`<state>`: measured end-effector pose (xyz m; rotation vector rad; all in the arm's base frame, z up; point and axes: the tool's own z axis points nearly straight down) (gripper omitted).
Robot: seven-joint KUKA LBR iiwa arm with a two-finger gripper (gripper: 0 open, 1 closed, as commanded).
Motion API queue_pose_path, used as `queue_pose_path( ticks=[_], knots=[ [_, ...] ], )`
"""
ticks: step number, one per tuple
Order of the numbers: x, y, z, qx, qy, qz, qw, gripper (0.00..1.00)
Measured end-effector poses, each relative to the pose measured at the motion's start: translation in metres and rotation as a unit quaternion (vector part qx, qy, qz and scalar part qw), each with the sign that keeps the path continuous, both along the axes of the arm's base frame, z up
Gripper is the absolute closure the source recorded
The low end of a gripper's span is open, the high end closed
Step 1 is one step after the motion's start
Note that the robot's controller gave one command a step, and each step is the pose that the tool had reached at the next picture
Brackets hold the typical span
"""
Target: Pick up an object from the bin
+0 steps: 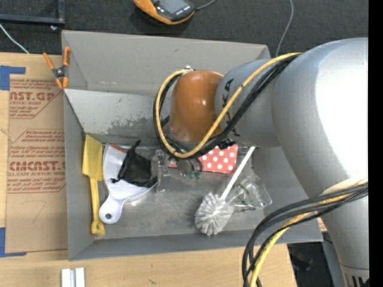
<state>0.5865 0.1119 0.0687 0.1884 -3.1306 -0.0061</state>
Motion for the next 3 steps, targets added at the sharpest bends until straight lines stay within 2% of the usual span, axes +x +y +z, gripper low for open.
queue_pose_path(
  ticks=[1, 2, 3],
  knots=[
    [-0.021, 0.026, 0.001, -0.002, -0.0002, -0.013, 0.9999, 1.0],
    [-0.004, 0.03, 0.001, 0.0, 0.0024, -0.016, 0.9999, 1.0],
    [-0.052, 0.014, 0.017, -0.003, 0.0015, 0.002, 1.0, 1.0]
  ],
)
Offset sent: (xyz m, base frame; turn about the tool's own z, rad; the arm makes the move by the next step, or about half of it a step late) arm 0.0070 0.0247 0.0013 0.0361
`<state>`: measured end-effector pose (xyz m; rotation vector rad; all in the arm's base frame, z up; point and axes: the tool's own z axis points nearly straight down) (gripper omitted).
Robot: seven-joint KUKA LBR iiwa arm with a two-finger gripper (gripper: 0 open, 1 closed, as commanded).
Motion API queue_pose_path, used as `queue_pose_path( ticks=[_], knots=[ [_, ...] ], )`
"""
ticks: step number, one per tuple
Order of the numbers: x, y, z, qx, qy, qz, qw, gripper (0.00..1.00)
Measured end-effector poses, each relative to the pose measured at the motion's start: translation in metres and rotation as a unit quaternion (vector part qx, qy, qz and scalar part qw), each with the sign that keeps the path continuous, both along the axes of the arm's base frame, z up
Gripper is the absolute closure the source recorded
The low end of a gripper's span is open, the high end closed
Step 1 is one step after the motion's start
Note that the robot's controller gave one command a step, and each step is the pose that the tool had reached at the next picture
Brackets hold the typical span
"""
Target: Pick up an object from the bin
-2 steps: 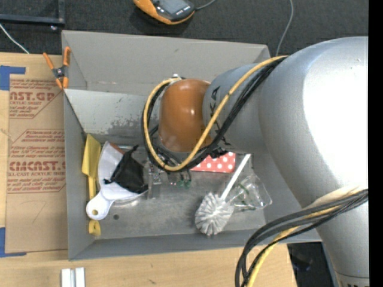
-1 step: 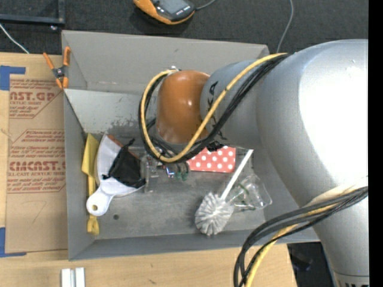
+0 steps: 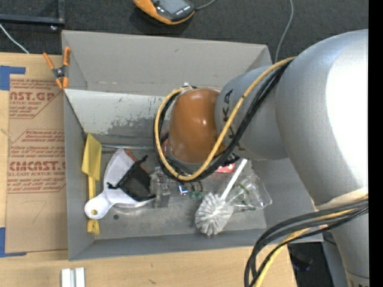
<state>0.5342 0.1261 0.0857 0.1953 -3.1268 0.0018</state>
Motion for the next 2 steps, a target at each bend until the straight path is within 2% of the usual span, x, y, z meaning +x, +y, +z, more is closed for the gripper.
queue_pose_path(
  ticks=[1, 2],
  knots=[
    [0.0486, 0.0152, 0.0338, 0.001, 0.0017, -0.003, 1.0, 1.0],
    [0.0485, 0.0152, 0.0338, 0.001, 0.0017, -0.003, 1.0, 1.0]
  ],
)
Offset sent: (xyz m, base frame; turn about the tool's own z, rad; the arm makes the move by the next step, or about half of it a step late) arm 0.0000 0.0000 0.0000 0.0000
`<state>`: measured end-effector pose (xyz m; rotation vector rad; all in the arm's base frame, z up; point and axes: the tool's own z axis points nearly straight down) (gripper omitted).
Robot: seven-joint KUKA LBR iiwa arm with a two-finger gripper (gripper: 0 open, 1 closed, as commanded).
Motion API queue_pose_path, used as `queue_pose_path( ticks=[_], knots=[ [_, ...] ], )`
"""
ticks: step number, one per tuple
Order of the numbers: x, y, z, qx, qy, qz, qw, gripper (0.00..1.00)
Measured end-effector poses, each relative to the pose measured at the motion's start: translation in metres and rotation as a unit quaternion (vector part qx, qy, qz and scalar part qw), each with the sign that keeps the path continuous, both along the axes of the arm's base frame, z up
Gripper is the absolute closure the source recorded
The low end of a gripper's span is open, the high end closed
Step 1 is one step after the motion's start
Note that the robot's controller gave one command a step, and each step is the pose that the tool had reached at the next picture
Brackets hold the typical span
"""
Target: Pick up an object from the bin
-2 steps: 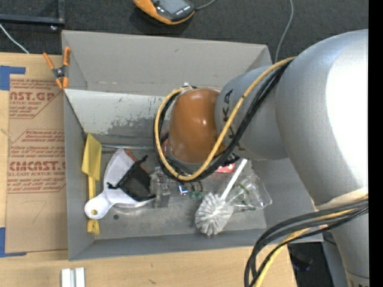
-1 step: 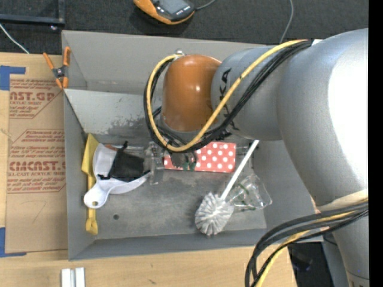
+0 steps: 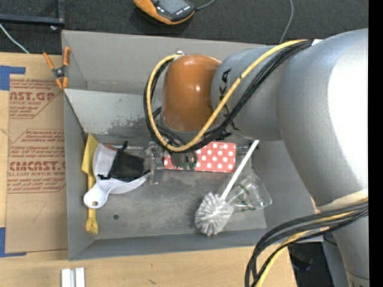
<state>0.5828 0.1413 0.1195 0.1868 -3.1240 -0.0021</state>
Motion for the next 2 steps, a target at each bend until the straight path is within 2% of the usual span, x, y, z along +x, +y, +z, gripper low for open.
queue_pose_path(
  ticks=[1, 2],
  knots=[
    [-0.039, -0.055, -0.023, 0.0, 0.0002, -0.004, 1.0, 1.0],
    [-0.034, -0.069, -0.033, 0.0, 0.001, 0.008, 1.0, 1.0]
  ],
)
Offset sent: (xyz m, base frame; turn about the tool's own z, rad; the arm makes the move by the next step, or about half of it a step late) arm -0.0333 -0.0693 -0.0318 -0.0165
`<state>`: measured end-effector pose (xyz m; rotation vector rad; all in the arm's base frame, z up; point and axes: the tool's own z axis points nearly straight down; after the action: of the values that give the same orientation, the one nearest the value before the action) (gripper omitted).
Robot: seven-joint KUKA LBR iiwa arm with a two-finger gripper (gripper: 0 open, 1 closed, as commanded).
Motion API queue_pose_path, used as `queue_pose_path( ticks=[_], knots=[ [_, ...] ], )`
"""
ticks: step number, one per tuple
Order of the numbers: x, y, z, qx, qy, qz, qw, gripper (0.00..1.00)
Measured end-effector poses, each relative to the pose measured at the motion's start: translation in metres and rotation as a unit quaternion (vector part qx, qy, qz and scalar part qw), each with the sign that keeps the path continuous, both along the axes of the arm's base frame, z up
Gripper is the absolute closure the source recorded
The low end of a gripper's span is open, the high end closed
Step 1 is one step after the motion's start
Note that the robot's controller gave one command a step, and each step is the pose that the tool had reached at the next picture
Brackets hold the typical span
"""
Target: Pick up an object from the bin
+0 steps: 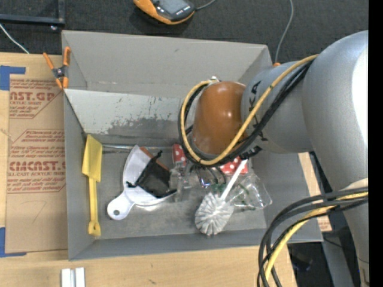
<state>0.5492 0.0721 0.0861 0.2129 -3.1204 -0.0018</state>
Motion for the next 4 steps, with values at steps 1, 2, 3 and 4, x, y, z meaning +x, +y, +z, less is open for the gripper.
queue_pose_path(
  ticks=[1, 2, 3, 4],
  knots=[
    [-0.006, -0.011, -0.012, 0.002, -0.0023, 0.016, 0.9999, 1.0],
    [0.016, -0.018, -0.016, 0.002, 0.0149, 0.006, 0.9999, 1.0],
    [0.016, -0.018, -0.016, 0.002, 0.0149, 0.006, 0.9999, 1.0],
    [0.001, 0.053, -0.016, 0.002, 0.0136, 0.043, 0.999, 1.0]
  ],
)
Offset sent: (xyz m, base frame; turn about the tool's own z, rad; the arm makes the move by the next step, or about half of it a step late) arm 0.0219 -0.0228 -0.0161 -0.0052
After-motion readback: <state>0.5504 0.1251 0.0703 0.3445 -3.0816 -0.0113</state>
